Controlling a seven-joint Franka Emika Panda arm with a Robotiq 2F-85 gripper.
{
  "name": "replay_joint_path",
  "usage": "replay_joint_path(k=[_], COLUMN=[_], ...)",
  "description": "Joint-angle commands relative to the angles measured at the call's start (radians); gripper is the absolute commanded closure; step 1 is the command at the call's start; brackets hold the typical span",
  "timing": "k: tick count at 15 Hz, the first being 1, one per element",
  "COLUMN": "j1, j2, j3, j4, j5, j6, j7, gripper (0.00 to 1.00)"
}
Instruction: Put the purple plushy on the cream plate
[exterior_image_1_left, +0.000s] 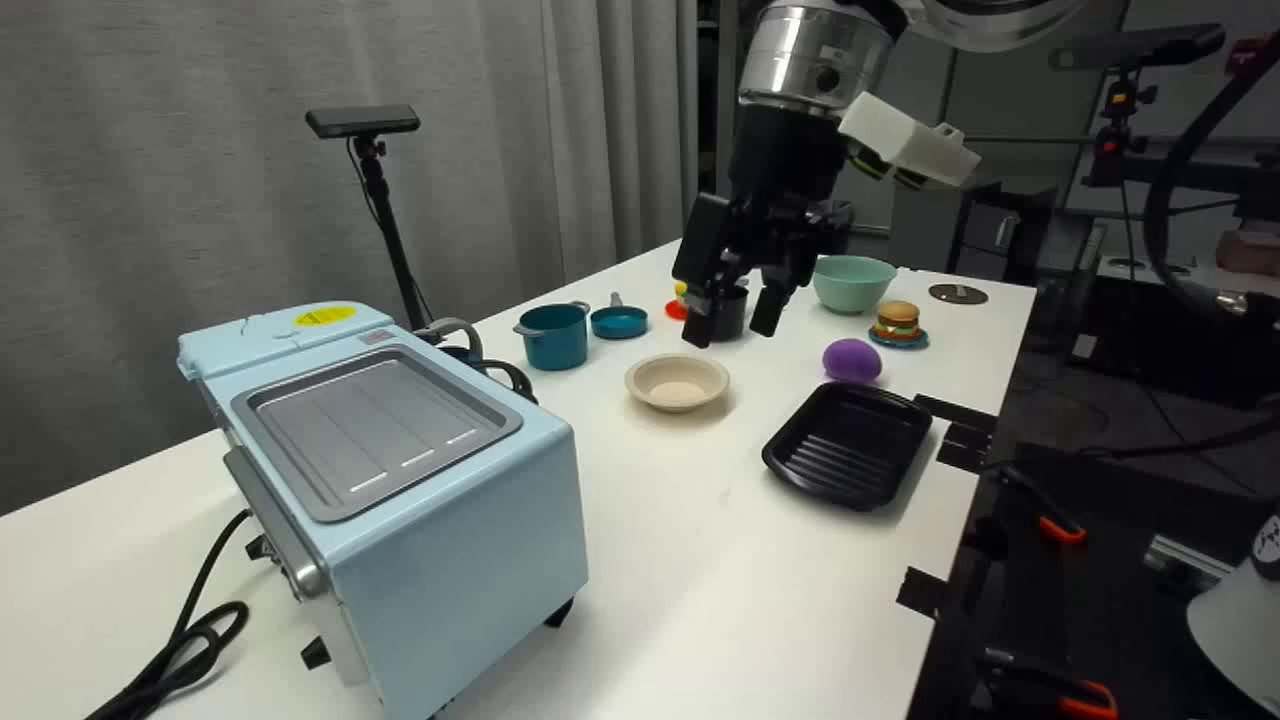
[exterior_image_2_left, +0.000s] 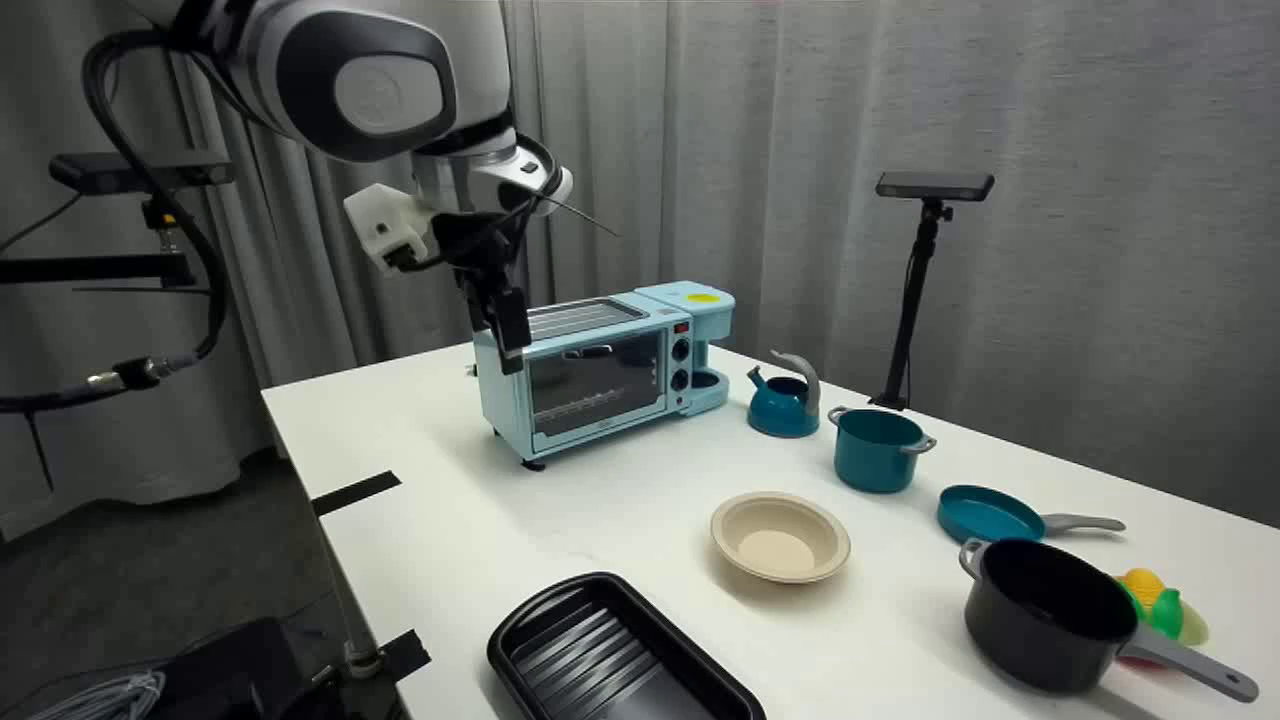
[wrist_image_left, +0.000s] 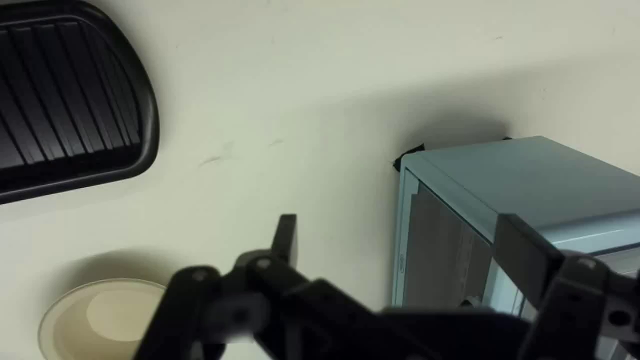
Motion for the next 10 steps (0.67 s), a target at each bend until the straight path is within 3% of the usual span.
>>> replay_joint_path(k=[1, 10], j1=[0.001, -0.015], j2=[0.000, 0.029], j3=[-0.001, -0.010], j4=[0.001, 0.031], j5=[-0.001, -0.032], j6=[-0.003, -0.014], j7=[0.001, -0.014], gripper=[0.00, 0.00])
